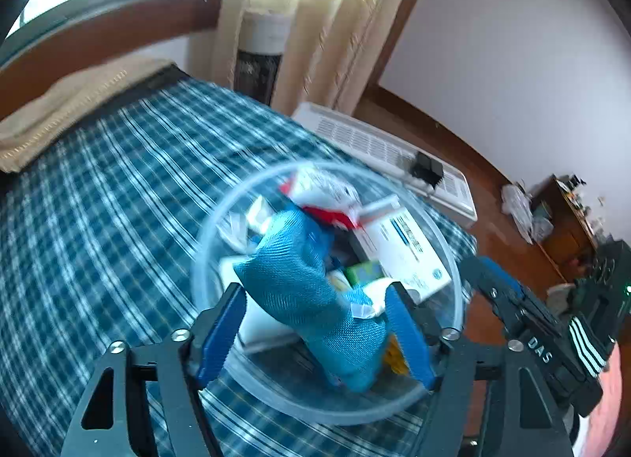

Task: Organize objects
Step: 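Carry the teal sock over the basin and open the left gripper, then move both open grippers back to the white items on the bed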

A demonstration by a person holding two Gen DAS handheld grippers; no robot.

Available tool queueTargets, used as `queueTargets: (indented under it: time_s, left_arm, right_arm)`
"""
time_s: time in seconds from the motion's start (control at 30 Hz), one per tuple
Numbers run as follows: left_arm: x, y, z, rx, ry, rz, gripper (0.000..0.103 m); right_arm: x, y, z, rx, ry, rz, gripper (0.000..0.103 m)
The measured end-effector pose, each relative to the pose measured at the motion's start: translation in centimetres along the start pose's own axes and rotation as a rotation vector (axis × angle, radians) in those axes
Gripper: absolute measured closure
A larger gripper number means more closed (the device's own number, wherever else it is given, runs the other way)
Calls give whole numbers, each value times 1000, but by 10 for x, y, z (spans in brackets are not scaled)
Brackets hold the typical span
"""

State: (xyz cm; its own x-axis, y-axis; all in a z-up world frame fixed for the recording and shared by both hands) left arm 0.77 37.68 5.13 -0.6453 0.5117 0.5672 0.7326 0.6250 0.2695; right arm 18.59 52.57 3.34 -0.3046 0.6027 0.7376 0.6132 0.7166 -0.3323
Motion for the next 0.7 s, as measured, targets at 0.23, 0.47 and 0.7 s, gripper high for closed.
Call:
queueTargets:
  time_s: [0.23, 0.47, 0.7]
  left_arm:
    - [10, -21, -13, 51, 61, -33, 18]
    - [3, -29, -22, 71, 64, -46, 18]
    - [-10, -28, -18, 153, 68, -10, 18]
  right_arm:
    - [-1, -7, -2, 7, 1, -11, 44]
    - [-1, -14, -7, 11, 10, -18, 44]
    - [-5, -24, -5, 21, 0, -35, 44]
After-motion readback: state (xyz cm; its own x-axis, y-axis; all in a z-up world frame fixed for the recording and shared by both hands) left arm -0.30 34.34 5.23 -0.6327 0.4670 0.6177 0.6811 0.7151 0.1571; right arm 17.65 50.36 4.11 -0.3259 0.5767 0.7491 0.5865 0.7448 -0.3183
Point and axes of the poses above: each gripper's, at about its wrist camera, not at the fingertips, and z roughly the way its jaws point, y to its right, x to its top, the point moved 3 cm from there along z, roughly the way its jaws point
